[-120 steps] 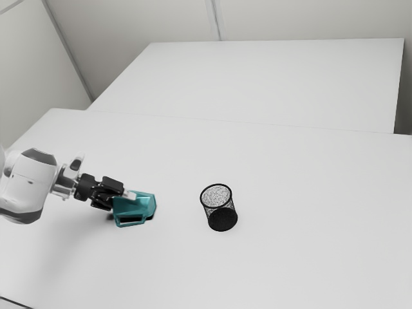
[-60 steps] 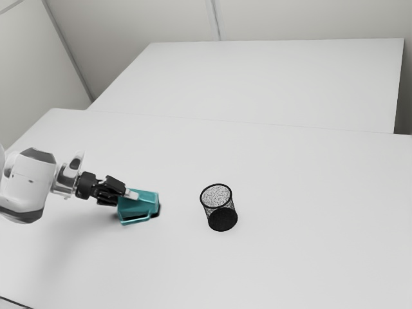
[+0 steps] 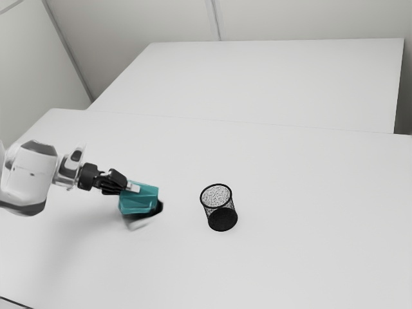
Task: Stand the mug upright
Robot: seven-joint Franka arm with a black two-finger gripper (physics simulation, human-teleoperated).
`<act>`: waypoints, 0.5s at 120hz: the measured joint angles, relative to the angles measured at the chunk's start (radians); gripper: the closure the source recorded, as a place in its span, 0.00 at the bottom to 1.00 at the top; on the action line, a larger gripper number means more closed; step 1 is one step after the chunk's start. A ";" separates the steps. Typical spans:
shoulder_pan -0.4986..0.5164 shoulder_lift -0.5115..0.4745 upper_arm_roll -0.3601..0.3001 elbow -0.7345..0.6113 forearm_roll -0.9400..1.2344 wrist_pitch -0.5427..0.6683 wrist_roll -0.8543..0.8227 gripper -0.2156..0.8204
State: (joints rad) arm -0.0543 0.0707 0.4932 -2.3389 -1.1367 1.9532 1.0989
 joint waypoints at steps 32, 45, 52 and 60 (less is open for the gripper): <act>-0.033 -0.032 -0.060 0.116 0.099 0.046 -0.008 0.95; -0.054 -0.031 -0.109 0.188 0.266 0.085 -0.040 0.96; -0.080 -0.027 -0.121 0.217 0.370 0.102 -0.059 0.96; -0.104 -0.017 -0.133 0.248 0.492 0.121 -0.082 0.96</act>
State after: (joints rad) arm -0.1586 0.0537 0.3598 -2.0912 -0.6443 2.0743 1.0168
